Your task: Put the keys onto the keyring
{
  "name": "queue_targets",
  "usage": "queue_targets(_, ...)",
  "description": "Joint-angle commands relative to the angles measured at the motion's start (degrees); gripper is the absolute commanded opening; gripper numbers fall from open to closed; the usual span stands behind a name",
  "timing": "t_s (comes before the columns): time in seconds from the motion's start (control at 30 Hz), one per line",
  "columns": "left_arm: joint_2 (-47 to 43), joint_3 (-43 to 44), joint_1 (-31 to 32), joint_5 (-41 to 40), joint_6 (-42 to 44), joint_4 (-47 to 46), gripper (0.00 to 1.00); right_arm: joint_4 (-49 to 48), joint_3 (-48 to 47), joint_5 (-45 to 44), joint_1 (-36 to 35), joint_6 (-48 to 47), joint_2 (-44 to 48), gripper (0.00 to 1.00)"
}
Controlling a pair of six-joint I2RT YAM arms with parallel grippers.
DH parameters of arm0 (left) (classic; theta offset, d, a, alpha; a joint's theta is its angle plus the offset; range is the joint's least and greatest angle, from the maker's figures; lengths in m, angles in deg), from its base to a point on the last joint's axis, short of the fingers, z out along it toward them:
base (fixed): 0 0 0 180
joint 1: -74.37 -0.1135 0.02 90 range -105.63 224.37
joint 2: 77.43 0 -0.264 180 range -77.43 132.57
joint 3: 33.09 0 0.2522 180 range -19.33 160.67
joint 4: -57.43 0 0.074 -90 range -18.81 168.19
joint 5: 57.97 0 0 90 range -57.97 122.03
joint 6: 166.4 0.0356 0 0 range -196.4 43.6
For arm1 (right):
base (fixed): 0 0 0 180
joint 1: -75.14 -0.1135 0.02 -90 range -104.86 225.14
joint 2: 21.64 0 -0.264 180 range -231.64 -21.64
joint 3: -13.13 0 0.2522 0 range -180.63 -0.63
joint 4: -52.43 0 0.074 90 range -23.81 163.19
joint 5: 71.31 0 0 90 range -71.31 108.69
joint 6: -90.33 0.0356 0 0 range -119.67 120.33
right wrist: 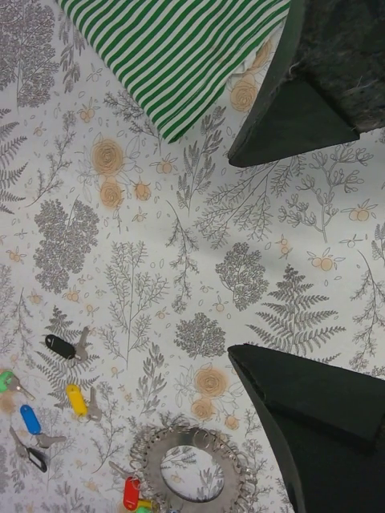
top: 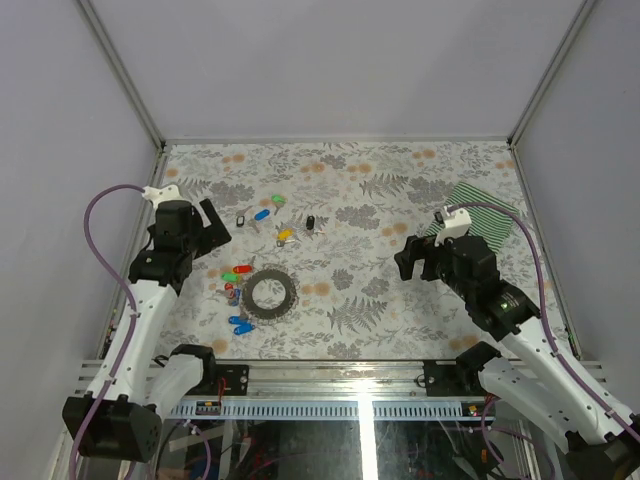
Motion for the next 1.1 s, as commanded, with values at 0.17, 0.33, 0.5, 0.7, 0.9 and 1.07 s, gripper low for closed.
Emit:
queue_targets(0.17, 3.52, 4.12, -0.73, 4.18, -0.14, -2.53, 1.00, -3.13, -4.45, 0.95, 0.63, 2.00, -2.26, 0.99)
queue_targets(0.33, 3.24, 3.86, 0.44, 8.15, -0.39, -2.59, 1.00, -1.18, -6.01, 0.26, 0.62, 5.63, -5.67, 0.99)
queue_targets(0.5, 3.89, 1.36, 9.35, 5.69, -5.32, -2.13, 1.00, 0.43, -6.67, 2.18, 0.68, 7.05, -9.39, 0.99)
queue_targets(0.7, 7.16, -2.01, 22.76, -1.26, -12.68, -2.19, 1.00, 0.10, -5.89, 7.68, 0.66, 5.87, -12.57, 0.99)
queue_targets(0.9, 10.57, -5.65, 26.43, -0.44, -15.29, -3.69, 1.00, -0.47, -4.10, 10.18, 0.68, 6.56, -11.82, 0.99)
queue_targets(1.07, 15.33, -6.62, 27.98, 2.71, -15.25, -5.71, 1.00, -0.68, -2.63, 10.52, 0.65, 6.56, -11.17, 0.99)
